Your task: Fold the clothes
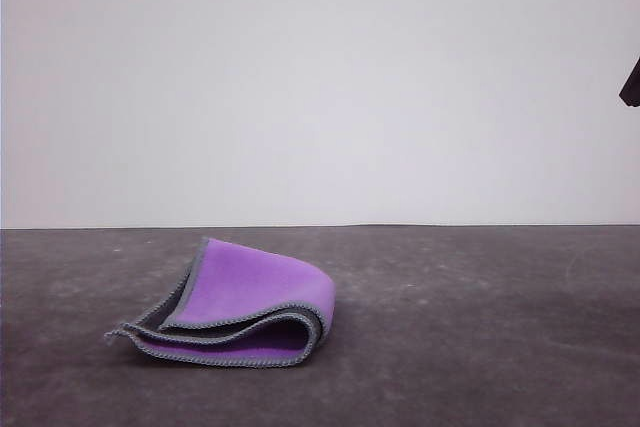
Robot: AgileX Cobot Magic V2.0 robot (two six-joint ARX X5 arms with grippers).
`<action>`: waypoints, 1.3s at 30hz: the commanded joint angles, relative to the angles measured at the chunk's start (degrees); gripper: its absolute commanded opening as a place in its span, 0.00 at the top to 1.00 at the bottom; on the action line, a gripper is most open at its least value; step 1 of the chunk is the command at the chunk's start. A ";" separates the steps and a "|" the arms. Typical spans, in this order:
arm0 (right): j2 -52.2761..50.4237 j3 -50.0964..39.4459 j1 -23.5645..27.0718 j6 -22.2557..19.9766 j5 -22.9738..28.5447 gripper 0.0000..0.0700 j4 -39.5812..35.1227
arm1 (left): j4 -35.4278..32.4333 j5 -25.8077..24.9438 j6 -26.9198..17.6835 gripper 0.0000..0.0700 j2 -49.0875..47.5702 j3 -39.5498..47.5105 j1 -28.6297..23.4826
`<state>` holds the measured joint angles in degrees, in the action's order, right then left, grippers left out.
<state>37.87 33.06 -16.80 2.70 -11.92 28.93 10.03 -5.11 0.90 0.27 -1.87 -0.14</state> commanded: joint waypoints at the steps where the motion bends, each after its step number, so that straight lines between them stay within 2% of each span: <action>1: 0.15 0.37 -0.22 -0.57 -0.02 0.98 -0.61 | -0.49 0.94 -1.11 1.00 -0.13 1.16 -0.04; 25: 0.15 0.37 -0.22 -0.59 -0.01 0.98 -0.61 | -0.89 1.95 -0.04 1.00 -0.09 1.16 -0.07; 29: -0.14 0.18 -0.10 -6.58 1.00 0.98 -0.52 | -0.89 1.95 -0.04 1.00 -0.09 1.16 -0.07; 32: -2.44 -2.43 1.71 -7.34 3.69 0.98 -3.91 | -0.89 1.95 -0.04 1.00 -0.09 1.16 -0.07; 39: -14.66 -16.57 9.82 -4.34 7.63 0.98 -17.84 | -0.89 1.95 -0.04 1.00 -0.09 1.16 -0.07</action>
<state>24.44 17.33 -7.28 -2.75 -4.89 12.72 10.04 -3.25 0.86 0.30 -1.87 -0.14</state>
